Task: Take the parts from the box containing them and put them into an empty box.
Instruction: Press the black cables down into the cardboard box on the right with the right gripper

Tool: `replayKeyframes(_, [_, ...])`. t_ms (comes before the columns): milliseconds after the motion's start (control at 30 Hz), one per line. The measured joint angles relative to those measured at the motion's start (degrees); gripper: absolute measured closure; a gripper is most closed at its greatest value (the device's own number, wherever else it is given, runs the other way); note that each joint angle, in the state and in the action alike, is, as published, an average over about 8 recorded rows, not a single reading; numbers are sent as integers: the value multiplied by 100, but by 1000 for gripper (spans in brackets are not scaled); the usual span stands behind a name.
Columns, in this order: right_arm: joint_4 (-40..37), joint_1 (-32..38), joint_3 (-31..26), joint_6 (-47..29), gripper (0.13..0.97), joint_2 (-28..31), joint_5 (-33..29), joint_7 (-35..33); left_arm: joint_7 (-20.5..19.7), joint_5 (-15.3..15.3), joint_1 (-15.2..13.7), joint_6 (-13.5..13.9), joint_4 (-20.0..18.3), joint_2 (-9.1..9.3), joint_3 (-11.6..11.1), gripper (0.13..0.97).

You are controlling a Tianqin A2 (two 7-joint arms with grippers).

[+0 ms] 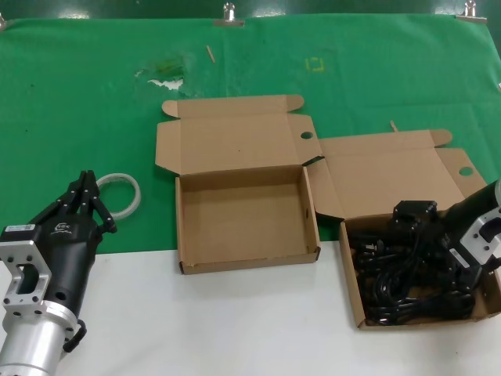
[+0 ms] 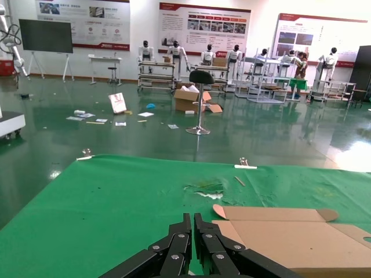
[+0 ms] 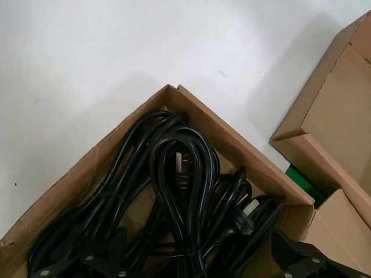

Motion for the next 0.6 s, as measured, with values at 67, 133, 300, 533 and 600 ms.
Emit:
replayKeyframes(67, [51,-21,2,-7,215,17,0,40,0,0,0,0,0,0,0,941])
replayKeyframes(133, [99,-42,4,-13,245,33,-2,79,0,0,0,0,0,0,0,941])
replayKeyframes(300, [195,-81,4,-25,305,67,-12,165,0,0,0,0,0,0,0,941])
replayKeyframes(533, [305,-110,9,-45,467,99,-12,243,0,0,0,0,0,0,0,941])
replayKeyframes(600, [338,-115,12,-49,490,104,-10,261,0,0,0,0,0,0,0,941])
